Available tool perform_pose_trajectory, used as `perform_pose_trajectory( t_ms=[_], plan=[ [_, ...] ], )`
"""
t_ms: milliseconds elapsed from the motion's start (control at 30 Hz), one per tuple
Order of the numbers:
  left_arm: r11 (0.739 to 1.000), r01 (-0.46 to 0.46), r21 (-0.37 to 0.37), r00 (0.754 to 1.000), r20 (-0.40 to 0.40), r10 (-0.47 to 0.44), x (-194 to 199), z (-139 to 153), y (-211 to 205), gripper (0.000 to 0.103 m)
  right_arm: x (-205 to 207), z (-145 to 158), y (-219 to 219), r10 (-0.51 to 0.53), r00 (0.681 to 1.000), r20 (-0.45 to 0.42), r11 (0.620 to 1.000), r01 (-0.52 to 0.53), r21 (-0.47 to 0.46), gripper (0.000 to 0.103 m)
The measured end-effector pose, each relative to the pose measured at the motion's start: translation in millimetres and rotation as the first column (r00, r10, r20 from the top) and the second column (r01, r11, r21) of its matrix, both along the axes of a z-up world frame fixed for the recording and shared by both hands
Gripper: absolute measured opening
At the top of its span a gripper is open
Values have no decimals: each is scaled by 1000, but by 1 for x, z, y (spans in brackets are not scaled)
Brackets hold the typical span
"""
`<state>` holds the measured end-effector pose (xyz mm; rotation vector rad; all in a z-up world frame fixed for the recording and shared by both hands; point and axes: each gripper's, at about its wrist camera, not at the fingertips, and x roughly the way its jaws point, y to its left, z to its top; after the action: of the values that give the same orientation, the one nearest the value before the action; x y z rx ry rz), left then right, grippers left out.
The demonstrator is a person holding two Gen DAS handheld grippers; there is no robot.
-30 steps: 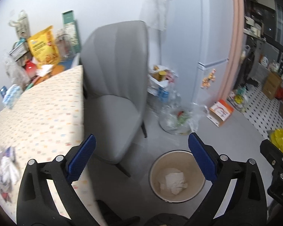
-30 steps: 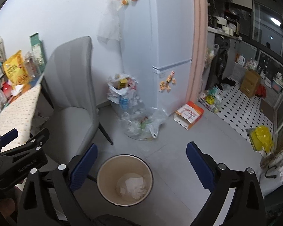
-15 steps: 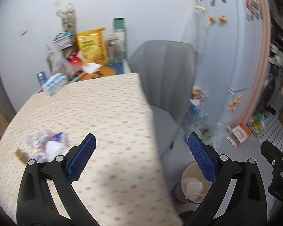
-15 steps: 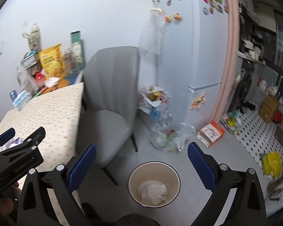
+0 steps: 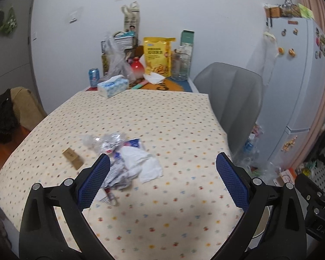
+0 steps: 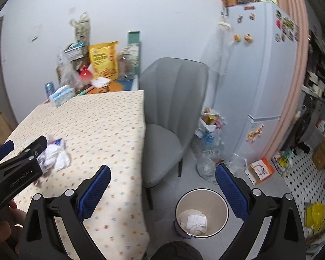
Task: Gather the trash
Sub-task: 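Move both open grippers back over the table toward the remaining trash, then grasp the crumpled blue-printed paper with the left gripper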
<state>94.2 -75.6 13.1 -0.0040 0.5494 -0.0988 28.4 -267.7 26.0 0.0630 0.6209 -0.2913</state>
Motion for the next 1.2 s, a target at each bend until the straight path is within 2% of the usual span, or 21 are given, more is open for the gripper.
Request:
perform_pose_trajectory(
  t_ms=[233, 467, 633, 700, 833, 1000, 1200],
  plan=[
    [998, -53, -38, 999, -10, 53, -5, -5, 39, 97, 2, 3, 36, 59, 998, -8, 998, -59, -27, 94],
    [996, -78, -49, 997, -29, 77, -5, -12, 61, 97, 8, 1, 51, 97, 995, -13, 995, -97, -23, 93],
    [993, -92, -77, 995, -53, 88, -2, -21, 78, 90, 16, -6, 62, 112, 993, -31, 993, -113, -28, 92],
    [991, -99, -93, 993, -69, 93, 1, -27, 86, 85, 20, -10, 67, 118, 992, -36, 993, -119, -25, 91],
    [991, -95, -94, 992, -95, 86, 7, -36, 94, 81, 27, -16, 76, 134, 990, -41, 991, -135, -17, 91],
    [990, -86, -110, 987, -147, 70, 21, -49, 100, 66, 37, -31, 80, 146, 987, -67, 989, -146, 5, 91],
    [993, -75, -90, 982, -178, 58, 42, -57, 90, 63, 49, -41, 73, 141, 986, -83, 990, -139, 33, 90]
  ],
)
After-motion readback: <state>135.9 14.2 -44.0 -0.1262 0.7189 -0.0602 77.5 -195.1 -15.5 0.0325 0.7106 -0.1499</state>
